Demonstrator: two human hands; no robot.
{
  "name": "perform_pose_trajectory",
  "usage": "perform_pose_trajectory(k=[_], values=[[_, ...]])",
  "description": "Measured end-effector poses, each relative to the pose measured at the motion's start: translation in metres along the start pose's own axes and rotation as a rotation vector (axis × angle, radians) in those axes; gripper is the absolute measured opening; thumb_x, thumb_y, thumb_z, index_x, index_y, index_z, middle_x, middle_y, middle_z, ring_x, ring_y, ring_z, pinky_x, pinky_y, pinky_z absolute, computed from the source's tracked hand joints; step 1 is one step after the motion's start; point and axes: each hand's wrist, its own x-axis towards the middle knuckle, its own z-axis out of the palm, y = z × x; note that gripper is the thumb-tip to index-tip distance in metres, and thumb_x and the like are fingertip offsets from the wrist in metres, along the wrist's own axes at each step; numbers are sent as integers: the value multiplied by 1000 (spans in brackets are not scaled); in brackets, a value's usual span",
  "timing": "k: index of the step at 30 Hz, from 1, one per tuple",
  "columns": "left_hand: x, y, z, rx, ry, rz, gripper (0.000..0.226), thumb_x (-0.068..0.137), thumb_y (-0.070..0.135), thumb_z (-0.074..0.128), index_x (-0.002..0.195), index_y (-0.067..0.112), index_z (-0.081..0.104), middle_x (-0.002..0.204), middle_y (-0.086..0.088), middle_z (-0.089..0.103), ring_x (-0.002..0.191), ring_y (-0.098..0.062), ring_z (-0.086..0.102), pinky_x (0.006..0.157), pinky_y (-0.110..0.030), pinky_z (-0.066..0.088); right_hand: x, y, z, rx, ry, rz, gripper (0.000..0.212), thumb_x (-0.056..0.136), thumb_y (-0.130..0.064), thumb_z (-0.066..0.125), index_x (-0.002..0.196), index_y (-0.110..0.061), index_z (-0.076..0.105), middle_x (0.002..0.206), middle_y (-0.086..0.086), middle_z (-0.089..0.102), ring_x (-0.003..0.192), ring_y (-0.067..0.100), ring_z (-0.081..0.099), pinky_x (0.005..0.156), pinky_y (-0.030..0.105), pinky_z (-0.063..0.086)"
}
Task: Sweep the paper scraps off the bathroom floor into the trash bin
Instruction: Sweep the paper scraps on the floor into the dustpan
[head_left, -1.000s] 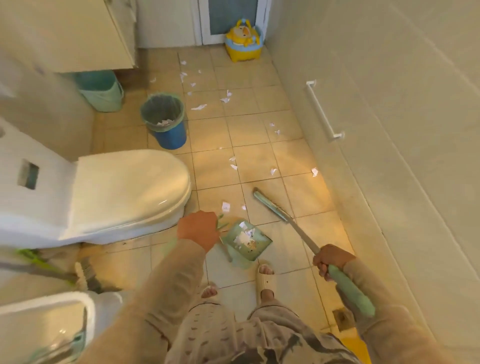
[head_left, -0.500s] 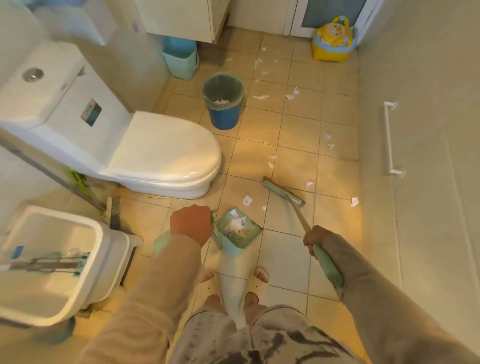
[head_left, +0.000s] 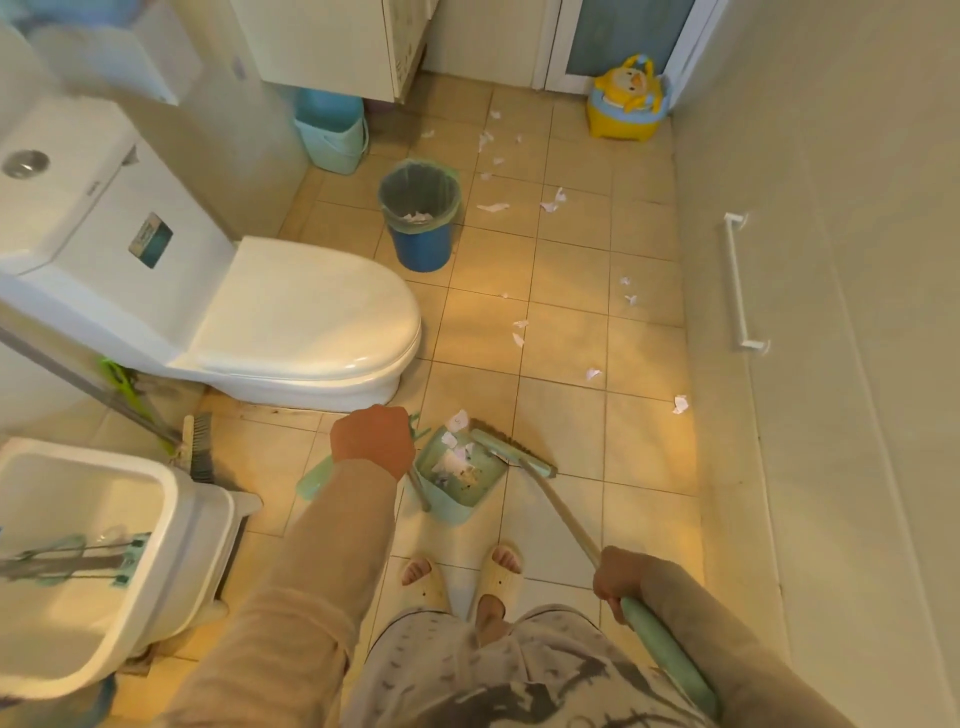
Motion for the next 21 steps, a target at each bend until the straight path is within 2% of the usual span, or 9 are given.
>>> perform_pose_trajectory(k=[2, 4, 6, 8, 12, 16, 19, 21], values=[[2, -1, -2, -9, 6, 4, 18, 94, 30, 52, 105, 19, 63, 99, 0, 67, 92, -20, 65, 67, -25, 42, -8, 8, 2, 4, -21, 9, 13, 87, -7, 49, 81, -13, 39, 67, 0, 47, 51, 8, 46, 42, 15, 39], [3, -2, -4, -20, 3, 11, 19, 94, 30, 53, 106, 19, 62, 100, -1, 67, 93, -20, 65, 70, -25, 45, -16, 17, -7, 196, -66, 30, 7, 86, -4, 45, 84, -10, 42, 57, 3, 46, 44, 11, 43, 39, 19, 37], [2, -5, -5, -31, -6, 13, 19, 94, 31, 53, 106, 19, 62, 100, -1, 67, 93, -20, 65, 73, -26, 48, -26, 27, -17, 349, -97, 36, 17, 89, -2, 41, 74, -9, 40, 44, 3, 40, 36, 12, 39, 39, 17, 33], [0, -11, -5, -26, -5, 6, 19, 94, 32, 54, 104, 19, 63, 97, 0, 67, 91, -18, 65, 70, -25, 47, -33, 36, -24, 407, -91, 49, 25, 89, -1, 42, 66, -11, 37, 40, 2, 37, 31, 11, 37, 39, 15, 30], [-9, -29, -1, -57, -15, -45, 17, 92, 31, 55, 94, 20, 67, 86, 2, 66, 84, -18, 66, 63, -24, 43, -35, 32, -35, 397, -36, -7, 20, 86, 3, 45, 72, -9, 36, 44, 5, 37, 30, 12, 37, 38, 13, 32], [-18, -49, 7, -124, -26, -95, 20, 90, 36, 58, 98, 19, 65, 97, 1, 68, 92, -21, 65, 73, -26, 47, -25, -3, -54, 340, 27, -71, 14, 85, 3, 45, 75, -7, 39, 49, 9, 41, 37, 15, 41, 40, 18, 35], [-24, -58, 12, -125, -46, -116, 24, 89, 39, 57, 102, 20, 63, 101, -1, 66, 95, -22, 64, 75, -28, 47, -9, -39, -63, 274, 62, -106, 13, 84, 3, 45, 73, -5, 42, 50, 11, 44, 44, 19, 43, 47, 23, 37], [-27, -61, 16, -109, -62, -116, 25, 89, 40, 57, 103, 20, 63, 101, -1, 66, 94, -23, 64, 75, -28, 47, -1, -63, -61, 207, 86, -115, 6, 84, 0, 45, 78, -2, 45, 55, 10, 47, 49, 20, 45, 51, 25, 39]])
